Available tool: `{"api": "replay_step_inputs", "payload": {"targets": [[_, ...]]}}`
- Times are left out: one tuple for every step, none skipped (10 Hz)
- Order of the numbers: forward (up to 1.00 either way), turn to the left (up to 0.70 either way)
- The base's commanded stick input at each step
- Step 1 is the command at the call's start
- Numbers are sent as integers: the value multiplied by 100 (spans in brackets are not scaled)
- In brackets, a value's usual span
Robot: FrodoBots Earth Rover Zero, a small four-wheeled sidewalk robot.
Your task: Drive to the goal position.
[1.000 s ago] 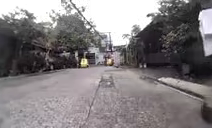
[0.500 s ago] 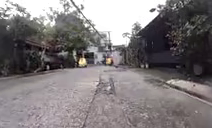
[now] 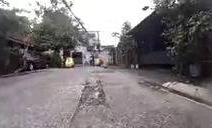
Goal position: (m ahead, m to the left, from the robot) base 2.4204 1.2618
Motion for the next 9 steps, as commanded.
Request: {"api": "replay_step_inputs", "payload": {"targets": [[100,-27],[100,-27],[100,-27],[100,-23],[100,-3],[100,4],[100,24],[100,27],[100,27]]}}
